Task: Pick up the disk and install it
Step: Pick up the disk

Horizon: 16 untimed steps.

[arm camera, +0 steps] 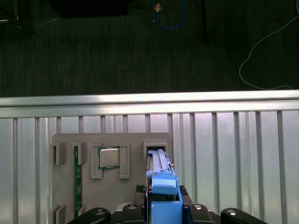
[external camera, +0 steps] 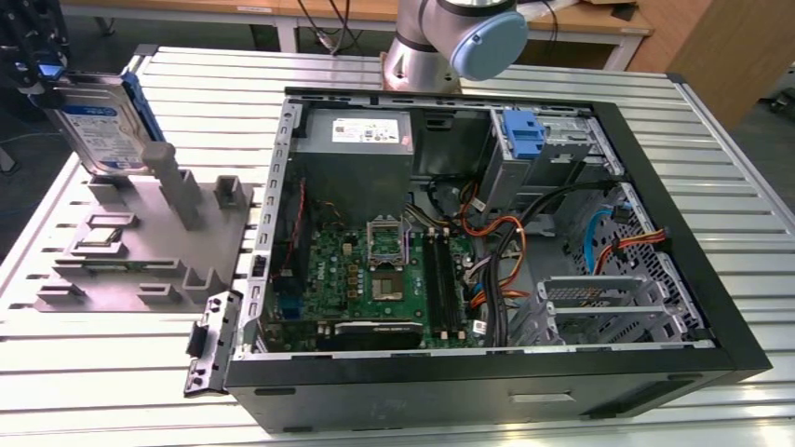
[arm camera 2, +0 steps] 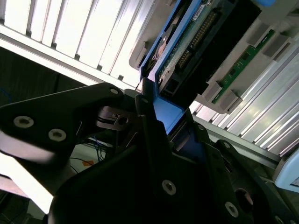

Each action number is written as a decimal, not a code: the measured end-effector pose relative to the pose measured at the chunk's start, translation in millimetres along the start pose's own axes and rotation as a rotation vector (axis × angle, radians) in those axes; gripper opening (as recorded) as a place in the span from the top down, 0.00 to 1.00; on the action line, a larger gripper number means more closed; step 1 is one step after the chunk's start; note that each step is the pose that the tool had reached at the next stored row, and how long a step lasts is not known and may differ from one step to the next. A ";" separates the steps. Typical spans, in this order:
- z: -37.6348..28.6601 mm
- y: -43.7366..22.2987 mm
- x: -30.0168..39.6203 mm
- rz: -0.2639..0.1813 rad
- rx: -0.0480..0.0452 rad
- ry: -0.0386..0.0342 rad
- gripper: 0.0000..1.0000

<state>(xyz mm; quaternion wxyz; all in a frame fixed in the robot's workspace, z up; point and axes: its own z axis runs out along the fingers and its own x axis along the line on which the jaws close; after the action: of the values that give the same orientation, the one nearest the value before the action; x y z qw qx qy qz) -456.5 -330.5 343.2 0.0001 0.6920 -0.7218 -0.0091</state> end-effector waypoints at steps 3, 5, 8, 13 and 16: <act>-0.7 0.0 0.0 0.000 -0.0001 -0.0002 0.64; -1.4 0.0 0.0 0.000 -0.0001 -0.0003 0.64; -2.7 0.1 0.0 0.000 0.0000 -0.0006 0.64; -5.0 0.1 -0.1 0.000 0.0000 -0.0009 0.64; -5.1 0.1 -0.1 0.000 0.0001 -0.0009 0.64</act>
<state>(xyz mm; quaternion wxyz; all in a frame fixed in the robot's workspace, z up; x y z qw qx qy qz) -456.5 -330.5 348.3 -0.0003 0.6920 -0.7218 -0.0094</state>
